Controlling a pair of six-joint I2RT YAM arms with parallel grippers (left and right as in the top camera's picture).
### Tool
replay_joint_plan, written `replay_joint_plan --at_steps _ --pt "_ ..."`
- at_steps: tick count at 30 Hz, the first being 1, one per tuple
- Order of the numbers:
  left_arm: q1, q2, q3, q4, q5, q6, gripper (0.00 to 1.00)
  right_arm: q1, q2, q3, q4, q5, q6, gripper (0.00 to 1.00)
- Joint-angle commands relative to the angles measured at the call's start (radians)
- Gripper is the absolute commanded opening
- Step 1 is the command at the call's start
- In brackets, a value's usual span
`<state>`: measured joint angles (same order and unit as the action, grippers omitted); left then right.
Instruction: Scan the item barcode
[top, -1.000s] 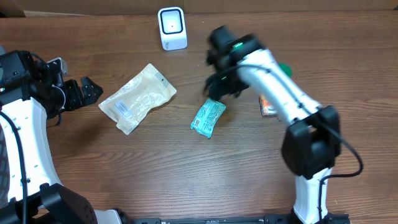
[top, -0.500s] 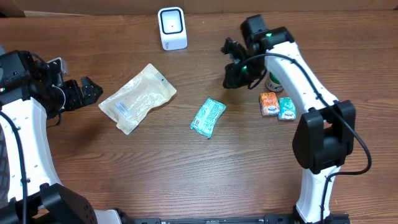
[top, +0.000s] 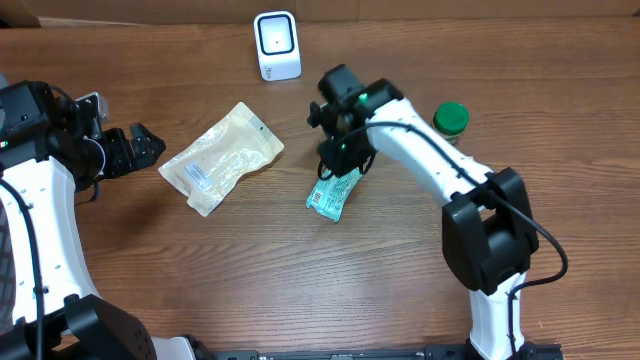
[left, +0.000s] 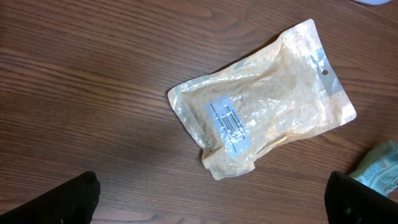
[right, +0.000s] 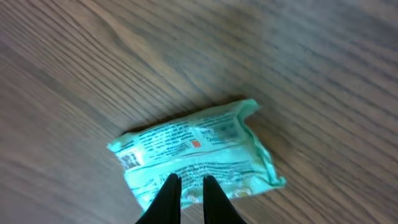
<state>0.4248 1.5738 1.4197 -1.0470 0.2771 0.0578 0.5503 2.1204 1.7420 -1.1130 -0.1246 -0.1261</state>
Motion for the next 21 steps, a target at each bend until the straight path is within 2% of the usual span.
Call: replay_joint_plan --at_steps 1,10,21 --pt "-0.006 -0.008 0.002 0.004 0.004 -0.01 1.0 0.017 -0.015 -0.061 0.037 0.072 0.02 0.11" --pt "-0.006 -0.008 0.002 0.004 0.004 -0.01 1.0 0.08 -0.015 -0.093 0.102 0.082 -0.084 0.09" --pt "-0.006 -0.008 0.002 0.004 0.004 -0.01 1.0 0.132 -0.015 -0.094 0.088 0.113 -0.084 0.09"
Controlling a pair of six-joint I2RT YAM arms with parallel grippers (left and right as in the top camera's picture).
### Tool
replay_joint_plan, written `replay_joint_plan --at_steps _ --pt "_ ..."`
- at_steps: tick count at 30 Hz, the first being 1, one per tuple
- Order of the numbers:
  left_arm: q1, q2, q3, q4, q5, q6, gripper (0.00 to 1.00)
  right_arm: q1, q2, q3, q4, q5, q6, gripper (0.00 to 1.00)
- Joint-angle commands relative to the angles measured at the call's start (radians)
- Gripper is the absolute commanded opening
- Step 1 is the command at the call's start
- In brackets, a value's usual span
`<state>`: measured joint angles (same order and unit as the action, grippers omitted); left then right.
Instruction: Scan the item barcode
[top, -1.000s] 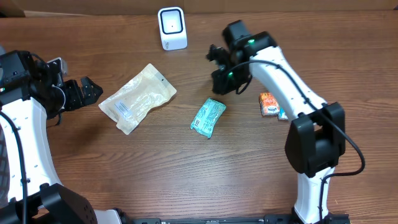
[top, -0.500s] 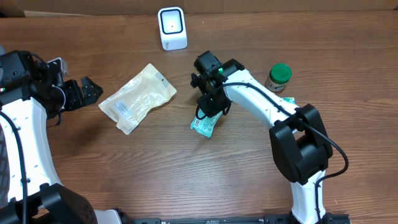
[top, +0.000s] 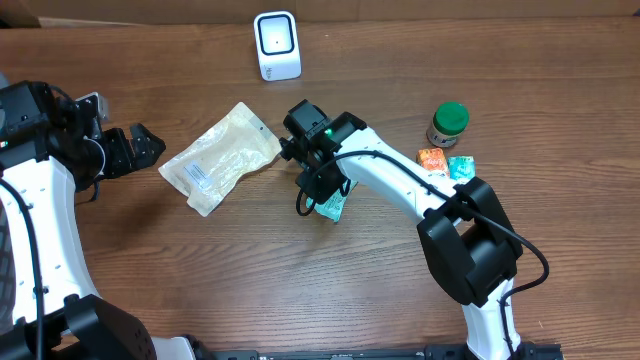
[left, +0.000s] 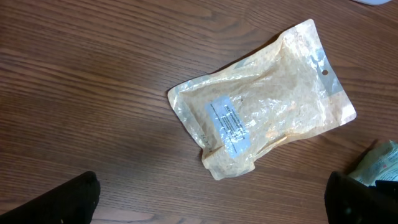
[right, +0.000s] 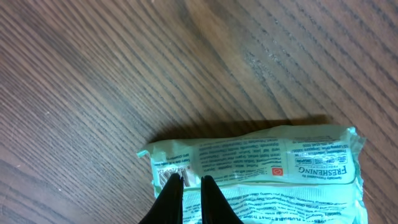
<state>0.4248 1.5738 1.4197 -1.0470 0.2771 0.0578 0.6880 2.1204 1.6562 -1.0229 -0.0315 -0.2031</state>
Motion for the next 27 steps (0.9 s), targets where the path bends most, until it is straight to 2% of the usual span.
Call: replay_joint_plan --at_steps 1,19,25,27 --pt "-0.006 -0.008 0.002 0.004 0.004 -0.01 1.0 -0.005 -0.015 -0.01 -0.002 0.02 -0.007 0.09" --pt "-0.006 -0.008 0.002 0.004 0.004 -0.01 1.0 -0.009 -0.014 -0.146 0.113 0.017 -0.008 0.1" --pt "-0.006 -0.008 0.002 0.004 0.004 -0.01 1.0 -0.009 -0.014 -0.146 0.113 0.016 -0.015 0.23" --pt "-0.006 -0.008 0.002 0.004 0.004 -0.01 1.0 -0.009 -0.014 -0.146 0.109 0.014 -0.03 0.33"
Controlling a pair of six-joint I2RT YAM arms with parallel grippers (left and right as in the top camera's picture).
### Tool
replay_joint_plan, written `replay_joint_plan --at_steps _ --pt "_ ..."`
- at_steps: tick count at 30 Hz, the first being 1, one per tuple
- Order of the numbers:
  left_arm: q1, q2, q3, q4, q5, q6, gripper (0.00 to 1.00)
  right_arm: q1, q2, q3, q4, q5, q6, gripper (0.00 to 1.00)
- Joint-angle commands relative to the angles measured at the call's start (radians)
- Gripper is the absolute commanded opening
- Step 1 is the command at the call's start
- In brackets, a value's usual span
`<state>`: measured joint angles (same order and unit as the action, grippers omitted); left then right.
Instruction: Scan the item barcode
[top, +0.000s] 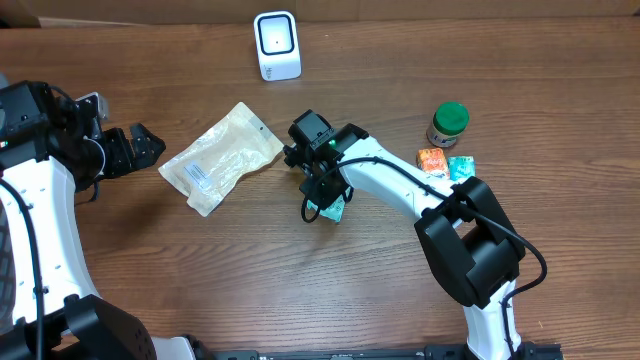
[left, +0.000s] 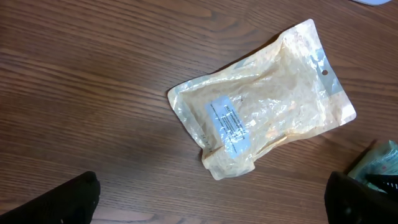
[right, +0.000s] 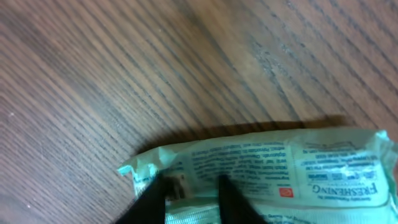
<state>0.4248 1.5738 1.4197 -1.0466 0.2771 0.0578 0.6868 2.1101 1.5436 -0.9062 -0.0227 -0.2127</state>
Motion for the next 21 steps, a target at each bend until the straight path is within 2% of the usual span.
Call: replay_joint_plan --at_steps 1,5,9,14,15,17,19,21 --pt "-0.006 -0.008 0.002 0.003 0.004 -0.01 1.0 -0.007 -0.004 -0.034 -0.013 0.003 -0.032 0.38" --pt "-0.006 -0.008 0.002 0.003 0.004 -0.01 1.0 -0.005 -0.004 -0.033 -0.023 -0.004 -0.055 0.6" --pt "-0.006 -0.008 0.002 0.003 0.004 -0.01 1.0 -0.005 -0.004 -0.033 -0.023 -0.005 -0.058 0.74" --pt "-0.006 -0.008 0.002 0.003 0.004 -0.01 1.0 -0.005 -0.006 0.063 -0.085 -0.08 -0.046 0.84" --pt "-0.006 -0.008 0.002 0.003 0.004 -0.01 1.0 -0.005 -0.009 0.11 -0.113 -0.1 -0.039 0.92" --pt "-0.006 -0.008 0.002 0.003 0.004 -0.01 1.0 -0.007 -0.012 0.18 -0.146 -0.084 0.016 0.93" --pt "-0.006 -0.008 0.002 0.003 0.004 -0.01 1.0 -0.033 -0.012 0.322 -0.222 0.008 0.141 0.95" --pt "-0.006 -0.008 0.002 0.003 0.004 -0.01 0.99 -0.066 -0.012 0.387 -0.259 0.03 0.161 0.98"
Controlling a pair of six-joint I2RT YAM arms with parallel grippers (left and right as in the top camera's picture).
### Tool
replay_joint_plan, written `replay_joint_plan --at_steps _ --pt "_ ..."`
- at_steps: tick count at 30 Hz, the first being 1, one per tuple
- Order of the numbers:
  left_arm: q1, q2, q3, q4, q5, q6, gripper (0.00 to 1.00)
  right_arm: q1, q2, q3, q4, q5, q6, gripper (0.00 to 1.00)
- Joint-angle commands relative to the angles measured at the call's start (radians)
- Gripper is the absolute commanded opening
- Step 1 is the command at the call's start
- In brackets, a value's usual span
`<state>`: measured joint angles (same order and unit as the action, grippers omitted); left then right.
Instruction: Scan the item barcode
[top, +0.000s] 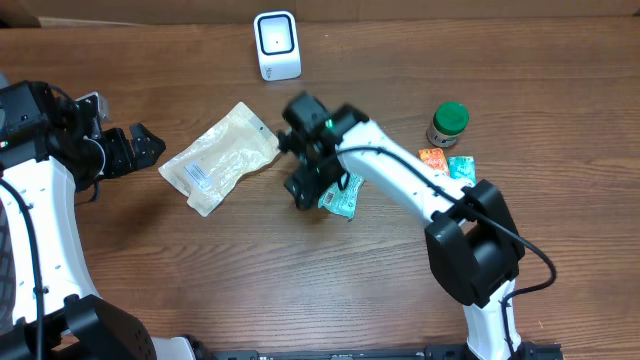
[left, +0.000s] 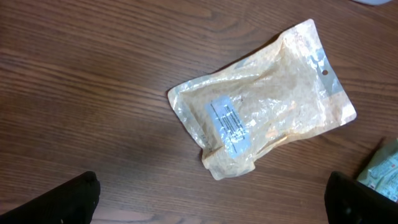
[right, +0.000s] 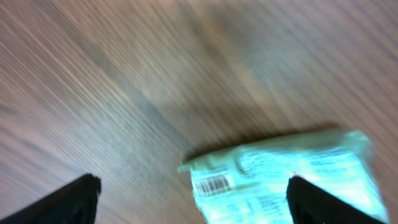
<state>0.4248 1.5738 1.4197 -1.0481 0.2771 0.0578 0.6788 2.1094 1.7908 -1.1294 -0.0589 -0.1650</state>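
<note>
A mint-green snack packet (top: 341, 198) lies flat on the wooden table, its barcode (right: 211, 185) facing up at its left end. My right gripper (top: 303, 187) hovers just left of it, open wide; in the blurred right wrist view the gripper (right: 199, 200) has the packet (right: 286, 180) partly between its fingers, untouched. The white scanner (top: 277, 45) stands at the table's far edge. My left gripper (top: 143, 147) is open at the left, with nothing between its fingers (left: 69, 200).
A tan plastic pouch (top: 222, 158) with a white label (left: 227, 124) lies between the two arms. A green-lidded jar (top: 449, 122) and two small packets, orange (top: 432, 158) and teal (top: 461, 166), sit right of the right arm.
My right gripper has gone from fingers close together at the green packet's left end to wide open. The packet now lies slightly further right and more level, with its barcode showing. The left arm is unchanged.
My right gripper was nearly shut with its fingertips at the green packet's edge. It then stood at the packet's left end near the barcode, then parted a little there. Now it is wide open over the packet. The left arm and the pouch stayed put.
</note>
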Motion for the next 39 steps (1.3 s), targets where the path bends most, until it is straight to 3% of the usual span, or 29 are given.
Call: replay_joint_plan --at_steps 1,5,7,8,10,11,12,23,39 --pt "-0.006 -0.008 0.002 0.005 0.004 -0.01 1.0 -0.08 -0.011 0.156 -0.042 0.066 0.113 1.0" --pt "-0.006 -0.008 0.002 0.005 0.004 -0.01 1.0 -0.186 -0.005 0.151 -0.045 0.056 0.113 0.99" --pt "-0.006 -0.008 0.002 0.005 0.004 -0.01 0.99 -0.242 0.0 0.133 -0.039 0.023 0.113 0.89" --pt "-0.006 -0.008 0.002 0.005 0.004 -0.01 1.0 -0.273 0.002 0.121 -0.031 -0.003 0.113 0.78" --pt "-0.006 -0.008 0.002 0.005 0.004 -0.01 1.0 -0.322 0.008 0.088 -0.002 -0.058 0.113 0.42" --pt "-0.006 -0.008 0.002 0.005 0.004 -0.01 0.99 -0.338 0.01 0.074 0.008 -0.076 0.113 0.29" --pt "-0.006 -0.008 0.002 0.005 0.004 -0.01 1.0 -0.354 0.013 0.057 0.019 -0.09 0.113 0.23" --pt "-0.006 -0.008 0.002 0.005 0.004 -0.01 1.0 -0.366 0.018 -0.084 0.057 -0.051 0.156 0.17" --pt "-0.005 -0.008 0.002 0.005 0.004 -0.01 1.0 -0.286 0.034 -0.089 0.225 -0.069 0.218 0.12"
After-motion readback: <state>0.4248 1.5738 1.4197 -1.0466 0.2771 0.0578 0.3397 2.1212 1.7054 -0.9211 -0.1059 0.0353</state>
